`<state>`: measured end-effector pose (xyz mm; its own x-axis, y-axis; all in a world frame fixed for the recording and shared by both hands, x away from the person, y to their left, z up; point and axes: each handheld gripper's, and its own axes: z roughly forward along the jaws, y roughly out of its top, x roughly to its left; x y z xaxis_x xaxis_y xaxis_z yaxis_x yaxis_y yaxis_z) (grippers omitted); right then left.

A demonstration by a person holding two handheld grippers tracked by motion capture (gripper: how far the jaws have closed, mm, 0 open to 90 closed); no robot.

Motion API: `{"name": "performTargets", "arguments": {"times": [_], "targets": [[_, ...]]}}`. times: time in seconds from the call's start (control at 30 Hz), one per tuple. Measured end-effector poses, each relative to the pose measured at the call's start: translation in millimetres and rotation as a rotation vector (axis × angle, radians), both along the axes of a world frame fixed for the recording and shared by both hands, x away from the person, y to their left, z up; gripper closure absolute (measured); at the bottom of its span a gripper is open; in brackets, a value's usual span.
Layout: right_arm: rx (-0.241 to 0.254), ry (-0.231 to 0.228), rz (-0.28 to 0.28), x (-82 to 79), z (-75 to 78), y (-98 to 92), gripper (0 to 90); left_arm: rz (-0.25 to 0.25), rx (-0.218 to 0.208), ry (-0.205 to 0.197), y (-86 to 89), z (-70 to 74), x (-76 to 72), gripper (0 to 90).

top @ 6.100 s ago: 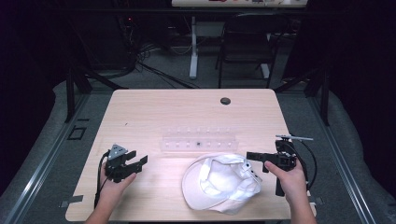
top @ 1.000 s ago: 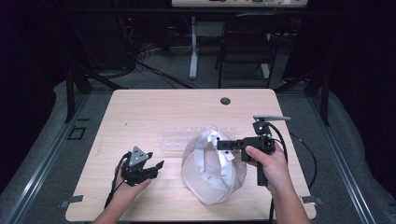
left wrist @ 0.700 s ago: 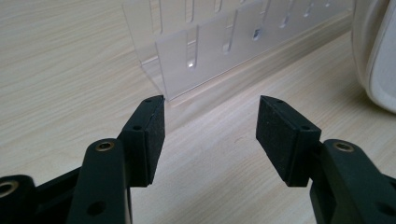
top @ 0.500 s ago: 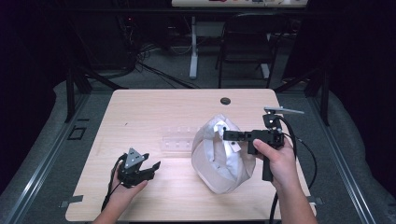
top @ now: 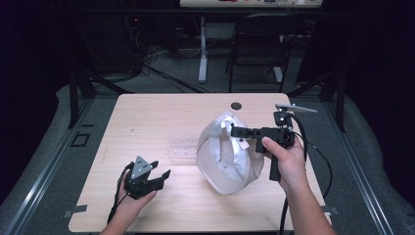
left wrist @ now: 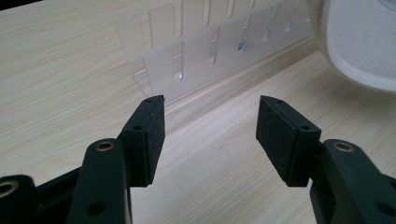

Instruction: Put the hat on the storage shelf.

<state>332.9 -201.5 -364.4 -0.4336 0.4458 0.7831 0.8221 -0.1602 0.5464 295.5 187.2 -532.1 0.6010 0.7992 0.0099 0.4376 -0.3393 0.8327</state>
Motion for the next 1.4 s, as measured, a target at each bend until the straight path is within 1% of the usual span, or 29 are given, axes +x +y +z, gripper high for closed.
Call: {"name": "performTargets", "arguments": {"times": [0.07, 0.1, 0.13, 0.17, 0.23, 0.3, 0.4, 0.47, 0.53, 0.63, 0.7, 0.8, 0.83, 0.87, 0.9, 0.93, 0.97, 1.03, 1.1, 1.17, 1.23, 1.27, 1.33, 1.4], "targets": [[-0.009, 0.006, -0.001, 3.4, 1.4, 1.1, 82.0, -0.006, -0.004, -0.006, -1.0, 2.3, -1.0, 42.5], [-0.011, 0.009, -0.010, 4.9, 2.1, 1.9, 82.0, -0.006, -0.009, -0.009, -1.9, 3.4, -1.4, 42.5], [-0.013, 0.005, -0.015, 6.2, 2.8, 1.5, 82.1, -0.009, -0.006, -0.012, -2.3, 5.2, -1.7, 42.5], [-0.014, 0.002, -0.027, 7.4, 3.8, 1.1, 82.1, -0.010, -0.015, -0.013, -3.3, 7.1, -1.7, 42.6], [-0.010, 0.012, -0.038, 10.7, 6.1, 1.4, 82.1, -0.023, -0.032, -0.005, -6.4, 12.4, -1.2, 43.0], [-0.018, 0.016, -0.049, 13.9, 9.8, 1.4, 82.1, -0.037, -0.038, -0.023, -12.3, 19.3, -1.4, 43.0], [-0.021, 0.020, -0.072, 19.3, 17.0, 1.7, 82.1, -0.066, -0.063, -0.044, -23.9, 28.6, -2.1, 42.8], [-0.015, 0.025, -0.084, 22.7, 21.5, 0.8, 82.0, -0.082, -0.060, -0.052, -30.7, 32.0, -1.9, 42.5], [-0.012, 0.029, -0.099, 27.1, 26.7, -0.4, 82.0, -0.087, -0.051, -0.065, -37.5, 34.1, -1.0, 41.8], [-0.010, 0.034, -0.127, 31.5, 32.8, -0.6, 82.0, -0.105, -0.066, -0.075, -49.0, 36.9, 0.9, 39.9], [-0.012, 0.028, -0.162, 34.3, 38.3, -0.2, 82.0, -0.120, -0.068, -0.081, -56.9, 38.7, 1.8, 39.3], [-0.005, 0.015, -0.198, 37.6, 46.3, 1.4, 82.0, -0.143, -0.060, -0.087, -70.7, 41.6, 2.8, 39.2], [-0.013, 0.012, -0.199, 38.6, 48.0, 1.5, 82.0, -0.147, -0.057, -0.092, -75.8, 42.5, 3.5, 39.2], [-0.020, 0.010, -0.221, 40.3, 51.1, 3.3, 82.0, -0.150, -0.059, -0.097, -78.6, 42.7, 4.2, 39.2], [-0.029, 0.007, -0.221, 41.6, 52.4, 3.3, 82.1, -0.158, -0.058, -0.098, -85.5, 43.8, 6.3, 39.2], [-0.029, 0.007, -0.221, 41.6, 52.4, 3.3, 82.1, -0.158, -0.058, -0.098, -85.5, 43.8, 6.3, 39.2], [-0.038, 0.016, -0.240, 46.1, 55.9, 5.4, 82.0, -0.161, -0.059, -0.099, -88.1, 44.2, 6.9, 39.2], [-0.036, 0.025, -0.247, 49.5, 58.2, 7.1, 82.0, -0.169, -0.061, -0.097, -93.4, 44.5, 8.0, 39.8], [-0.037, 0.029, -0.253, 52.7, 59.9, 9.0, 81.9, -0.173, -0.062, -0.104, -98.8, 44.2, 8.2, 39.9], [-0.043, 0.030, -0.265, 56.0, 60.8, 11.3, 81.9, -0.165, -0.041, -0.118, -104.9, 43.9, 8.8, 39.8], [-0.038, 0.041, -0.281, 59.0, 61.2, 14.4, 81.9, -0.175, -0.055, -0.120, -108.9, 43.6, 10.0, 39.9], [-0.037, 0.038, -0.274, 60.1, 61.3, 14.7, 81.9, -0.179, -0.060, -0.128, -111.2, 43.7, 10.8, 40.0], [-0.032, 0.041, -0.294, 62.5, 61.5, 17.4, 81.9, -0.175, -0.051, -0.143, -116.3, 44.5, 12.0, 39.9], [-0.030, 0.046, -0.291, 65.0, 61.1, 18.4, 81.9, -0.180, -0.041, -0.153, -122.1, 45.8, 13.7, 40.4]]}}
